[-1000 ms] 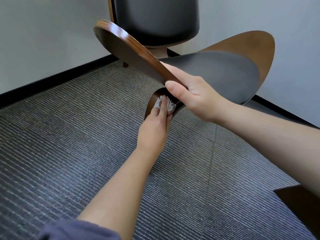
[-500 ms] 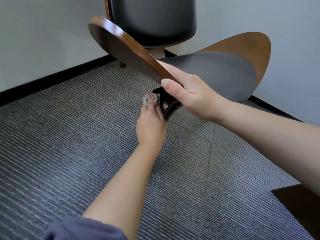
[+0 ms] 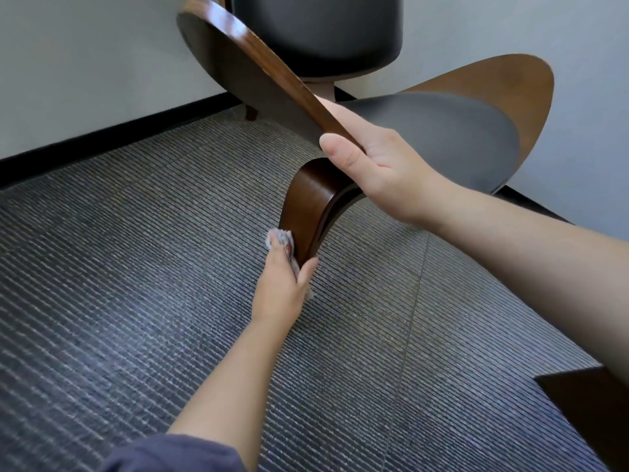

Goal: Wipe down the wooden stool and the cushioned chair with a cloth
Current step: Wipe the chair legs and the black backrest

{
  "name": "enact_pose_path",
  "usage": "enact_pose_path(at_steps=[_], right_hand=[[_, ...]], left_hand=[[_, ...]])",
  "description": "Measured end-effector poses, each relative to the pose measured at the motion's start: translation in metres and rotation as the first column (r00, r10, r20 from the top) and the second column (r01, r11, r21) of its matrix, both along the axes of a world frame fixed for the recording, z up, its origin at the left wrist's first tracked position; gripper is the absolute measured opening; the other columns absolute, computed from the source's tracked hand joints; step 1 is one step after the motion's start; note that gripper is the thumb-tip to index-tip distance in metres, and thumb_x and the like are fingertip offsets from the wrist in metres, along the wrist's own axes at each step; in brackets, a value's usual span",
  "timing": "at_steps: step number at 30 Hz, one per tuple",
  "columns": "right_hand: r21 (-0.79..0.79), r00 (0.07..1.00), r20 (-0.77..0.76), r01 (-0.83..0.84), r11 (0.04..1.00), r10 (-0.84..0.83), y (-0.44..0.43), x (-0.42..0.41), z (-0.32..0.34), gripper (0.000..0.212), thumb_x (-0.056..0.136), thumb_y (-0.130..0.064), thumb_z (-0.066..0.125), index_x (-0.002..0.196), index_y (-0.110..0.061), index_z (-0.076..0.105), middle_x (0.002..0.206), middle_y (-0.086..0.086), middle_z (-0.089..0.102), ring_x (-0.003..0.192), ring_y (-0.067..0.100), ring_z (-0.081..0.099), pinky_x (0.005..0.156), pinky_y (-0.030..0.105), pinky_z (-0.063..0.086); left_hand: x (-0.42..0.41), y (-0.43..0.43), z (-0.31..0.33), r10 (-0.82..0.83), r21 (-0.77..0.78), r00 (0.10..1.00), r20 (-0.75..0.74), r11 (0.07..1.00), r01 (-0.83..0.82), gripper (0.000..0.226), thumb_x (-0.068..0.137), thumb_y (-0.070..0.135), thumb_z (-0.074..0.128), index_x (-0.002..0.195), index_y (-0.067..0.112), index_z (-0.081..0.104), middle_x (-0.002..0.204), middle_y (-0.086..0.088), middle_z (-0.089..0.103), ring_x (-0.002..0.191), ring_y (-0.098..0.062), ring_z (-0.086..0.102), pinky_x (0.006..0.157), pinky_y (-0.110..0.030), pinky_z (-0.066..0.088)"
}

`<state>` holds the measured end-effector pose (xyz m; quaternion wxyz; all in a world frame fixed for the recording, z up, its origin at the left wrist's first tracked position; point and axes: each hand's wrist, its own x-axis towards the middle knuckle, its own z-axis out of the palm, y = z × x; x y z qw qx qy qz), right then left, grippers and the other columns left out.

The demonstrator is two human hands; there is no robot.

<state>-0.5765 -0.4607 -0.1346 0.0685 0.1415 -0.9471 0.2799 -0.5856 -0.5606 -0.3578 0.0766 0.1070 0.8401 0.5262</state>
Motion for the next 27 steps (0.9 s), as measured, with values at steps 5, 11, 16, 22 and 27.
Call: enact_pose_path(at_steps=[5, 11, 16, 22, 27], right_hand=[[-0.005, 1.000, 0.001, 0.002, 1.000, -0.002, 0.000, 0.000, 0.000, 0.047, 0.103, -0.034, 0.037, 0.149, -0.023, 0.034, 0.131, -0.024, 0.049, 0.118, -0.011, 0.047, 0.099, 0.010, 0.033], [0.017, 1.000, -0.007, 0.008, 1.000, -0.008, 0.000, -0.001, -0.001, 0.048, 0.103, -0.036, 0.036, 0.149, -0.024, 0.033, 0.124, -0.023, 0.056, 0.113, -0.004, 0.053, 0.098, 0.016, 0.039], [0.009, 1.000, -0.003, 0.007, 1.000, -0.007, 0.001, -0.002, -0.001, 0.048, 0.103, -0.035, 0.037, 0.149, -0.022, 0.032, 0.133, -0.021, 0.049, 0.119, -0.008, 0.047, 0.101, 0.012, 0.034], [0.008, 1.000, -0.015, -0.001, 1.000, 0.001, -0.001, -0.001, -0.001, 0.048, 0.103, -0.032, 0.037, 0.149, -0.019, 0.033, 0.145, -0.009, 0.047, 0.130, 0.001, 0.045, 0.109, 0.021, 0.034], [0.006, 1.000, -0.026, 0.001, 1.000, 0.000, -0.002, -0.001, -0.001, 0.048, 0.103, -0.034, 0.038, 0.149, -0.020, 0.034, 0.141, -0.013, 0.049, 0.128, -0.002, 0.045, 0.107, 0.018, 0.034]], left_hand=[[-0.008, -0.004, -0.014, -0.067, -0.042, 0.985, 0.159, 0.996, 0.075, 0.101, 0.087, 0.031, 0.071, 0.155, 0.012, -0.002, 0.128, -0.006, 0.057, 0.099, -0.014, 0.064, 0.084, -0.029, 0.049], [-0.011, -0.006, -0.021, -0.044, -0.020, 0.988, 0.147, 0.999, 0.047, 0.108, 0.080, 0.032, 0.078, 0.156, 0.015, 0.003, 0.149, -0.003, 0.039, 0.135, -0.023, 0.042, 0.105, -0.034, 0.040], [-0.002, -0.008, -0.032, -0.045, -0.037, 0.947, 0.318, 0.998, 0.060, 0.099, 0.082, 0.022, 0.078, 0.153, 0.009, 0.011, 0.145, -0.010, 0.043, 0.123, -0.026, 0.050, 0.097, -0.032, 0.042], [-0.008, -0.011, -0.044, -0.072, -0.128, 0.924, 0.377, 0.983, 0.129, 0.085, 0.093, 0.015, 0.064, 0.154, 0.010, 0.005, 0.101, -0.003, 0.058, 0.062, -0.001, 0.046, 0.049, -0.013, 0.041], [-0.004, -0.016, -0.049, -0.116, -0.096, 0.951, 0.287, 0.984, 0.149, 0.117, 0.078, 0.026, 0.080, 0.155, 0.010, -0.007, 0.153, -0.007, 0.035, 0.133, -0.024, 0.043, 0.105, -0.033, 0.038]])
